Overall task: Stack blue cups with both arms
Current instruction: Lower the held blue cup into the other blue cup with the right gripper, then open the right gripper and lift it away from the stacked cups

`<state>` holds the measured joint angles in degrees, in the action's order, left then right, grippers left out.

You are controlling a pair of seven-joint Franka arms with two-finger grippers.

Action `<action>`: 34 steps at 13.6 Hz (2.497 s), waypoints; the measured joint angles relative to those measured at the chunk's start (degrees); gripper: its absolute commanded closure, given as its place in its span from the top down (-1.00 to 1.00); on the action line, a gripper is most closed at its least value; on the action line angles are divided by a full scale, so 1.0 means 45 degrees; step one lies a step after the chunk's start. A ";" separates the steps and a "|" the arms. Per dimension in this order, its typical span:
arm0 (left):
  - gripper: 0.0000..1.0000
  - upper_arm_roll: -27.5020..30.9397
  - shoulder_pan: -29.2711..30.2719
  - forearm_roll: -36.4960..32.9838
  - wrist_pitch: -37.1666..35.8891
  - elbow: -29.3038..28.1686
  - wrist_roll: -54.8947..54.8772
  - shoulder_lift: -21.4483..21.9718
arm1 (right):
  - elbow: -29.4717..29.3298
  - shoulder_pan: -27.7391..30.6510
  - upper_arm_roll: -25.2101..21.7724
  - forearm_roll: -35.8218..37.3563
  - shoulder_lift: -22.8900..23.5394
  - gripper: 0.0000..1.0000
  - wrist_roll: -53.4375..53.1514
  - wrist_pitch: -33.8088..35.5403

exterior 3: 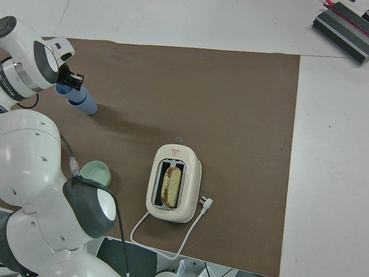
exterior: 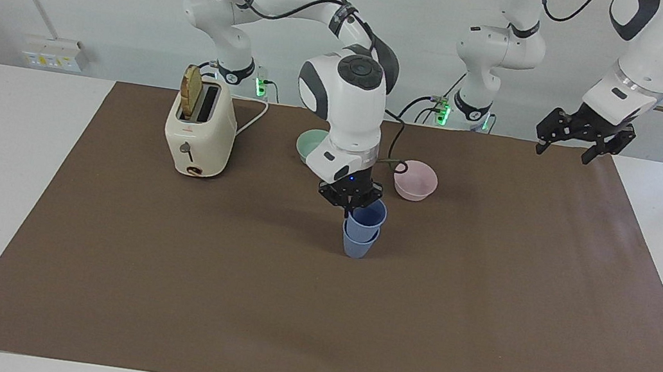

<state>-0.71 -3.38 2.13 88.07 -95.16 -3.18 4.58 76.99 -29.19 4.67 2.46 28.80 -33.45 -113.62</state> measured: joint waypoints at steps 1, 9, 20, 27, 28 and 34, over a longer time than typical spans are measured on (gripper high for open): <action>1.00 0.0043 0.0001 0.0000 0.0000 0.0003 0.0000 0.0030 | -0.0003 0.0000 0.0001 -0.0004 0.0000 -1.00 0.0000 -0.0036; 1.00 0.0150 0.0002 0.0000 -0.0075 0.0006 0.0000 0.0295 | 0.0090 0.0064 -0.0003 -0.0048 0.0043 0.20 0.0000 -0.0094; 1.00 0.0151 0.0002 0.0000 -0.0074 0.0006 0.0000 0.0296 | 0.0000 0.0572 -0.0157 -0.0162 -0.0523 0.94 -0.0030 -0.0253; 1.00 0.0151 0.0002 0.0000 -0.0075 0.0006 0.0000 0.0296 | -0.0012 0.1102 -0.0290 -0.0134 -0.1778 1.00 -0.0030 0.1078; 1.00 0.0151 0.0002 0.0000 -0.0075 0.0006 0.0000 0.0296 | -0.0017 0.1254 -0.0307 -0.0128 -0.2030 1.00 -0.0030 0.1373; 1.00 0.0151 0.0002 0.0000 -0.0074 0.0006 0.0000 0.0296 | 0.0461 0.2685 -0.0337 -0.0121 -0.4149 1.00 0.0649 0.3481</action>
<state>-0.03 -3.37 2.13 87.74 -95.14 -3.18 5.91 79.06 -17.11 3.16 1.91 10.13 -30.53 -97.95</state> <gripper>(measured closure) 0.000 0.000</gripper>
